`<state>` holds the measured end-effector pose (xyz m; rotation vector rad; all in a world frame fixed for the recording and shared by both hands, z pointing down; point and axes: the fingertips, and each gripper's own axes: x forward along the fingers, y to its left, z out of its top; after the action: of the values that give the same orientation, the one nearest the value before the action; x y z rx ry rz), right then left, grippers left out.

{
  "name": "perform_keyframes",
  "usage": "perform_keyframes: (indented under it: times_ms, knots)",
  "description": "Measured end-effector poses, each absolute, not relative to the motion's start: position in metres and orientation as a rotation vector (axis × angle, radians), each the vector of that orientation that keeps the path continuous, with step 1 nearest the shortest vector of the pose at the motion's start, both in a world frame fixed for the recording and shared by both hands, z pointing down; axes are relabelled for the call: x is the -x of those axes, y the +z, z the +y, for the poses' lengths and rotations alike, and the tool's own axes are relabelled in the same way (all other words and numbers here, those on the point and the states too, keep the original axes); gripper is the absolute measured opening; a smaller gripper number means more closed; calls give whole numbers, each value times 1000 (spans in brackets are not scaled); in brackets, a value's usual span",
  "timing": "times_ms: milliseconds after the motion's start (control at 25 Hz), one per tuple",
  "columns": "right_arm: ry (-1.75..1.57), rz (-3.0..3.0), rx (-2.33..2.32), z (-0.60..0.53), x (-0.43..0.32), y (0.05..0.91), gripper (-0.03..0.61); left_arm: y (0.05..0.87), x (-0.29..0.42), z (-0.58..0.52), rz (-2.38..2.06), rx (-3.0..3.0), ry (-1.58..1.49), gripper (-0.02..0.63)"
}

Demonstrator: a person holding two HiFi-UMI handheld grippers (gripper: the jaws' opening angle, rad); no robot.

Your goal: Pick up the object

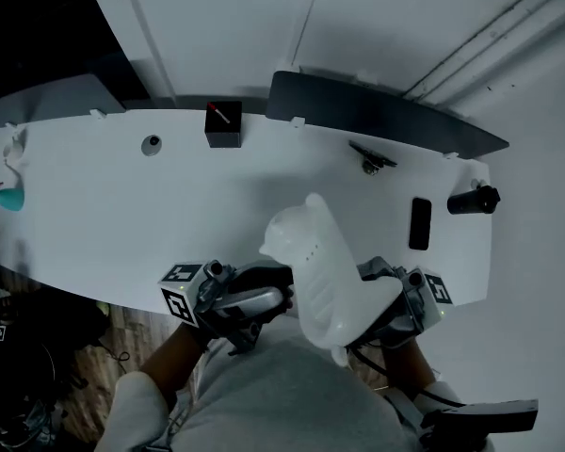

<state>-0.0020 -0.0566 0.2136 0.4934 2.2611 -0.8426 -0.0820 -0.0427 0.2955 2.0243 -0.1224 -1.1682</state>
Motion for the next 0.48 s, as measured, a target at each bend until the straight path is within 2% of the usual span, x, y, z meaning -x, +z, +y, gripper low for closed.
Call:
perform_keyframes:
  times_ms: [40, 120, 480]
  knots:
    - [-820, 2268, -540, -51, 3, 207, 179, 287, 84, -40, -44, -2005, -1197, 125]
    - [-775, 2269, -617, -44, 2, 196, 179, 272, 87, -36, 71, -1979, -1240, 147]
    - [-607, 2329, -837, -14, 7, 176, 176, 255, 71, -30, 206, -1958, -1229, 173]
